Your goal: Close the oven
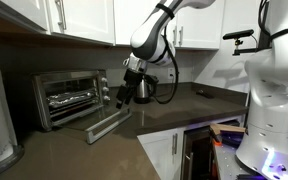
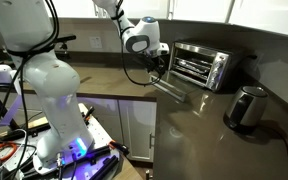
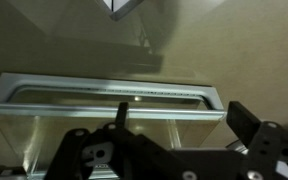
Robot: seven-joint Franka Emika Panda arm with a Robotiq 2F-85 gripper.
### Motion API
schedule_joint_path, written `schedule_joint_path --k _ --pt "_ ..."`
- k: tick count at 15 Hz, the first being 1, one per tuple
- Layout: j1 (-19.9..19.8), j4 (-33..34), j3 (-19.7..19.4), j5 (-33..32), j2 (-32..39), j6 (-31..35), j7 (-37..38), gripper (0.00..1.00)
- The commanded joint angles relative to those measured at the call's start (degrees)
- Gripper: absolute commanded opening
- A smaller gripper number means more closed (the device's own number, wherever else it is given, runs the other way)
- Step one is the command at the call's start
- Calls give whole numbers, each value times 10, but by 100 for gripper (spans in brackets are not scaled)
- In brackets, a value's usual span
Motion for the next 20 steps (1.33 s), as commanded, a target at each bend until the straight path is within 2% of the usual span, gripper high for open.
schedule_joint_path --k 1,3,7,13,20 --pt "4 39 9 119 51 12 -80 100" --pt "-2 60 17 166 79 9 -109 100" --pt "-7 94 24 215 129 5 -135 100" --pt "-1 125 13 198 194 9 -105 100" --pt "24 144 -22 165 238 49 -57 100"
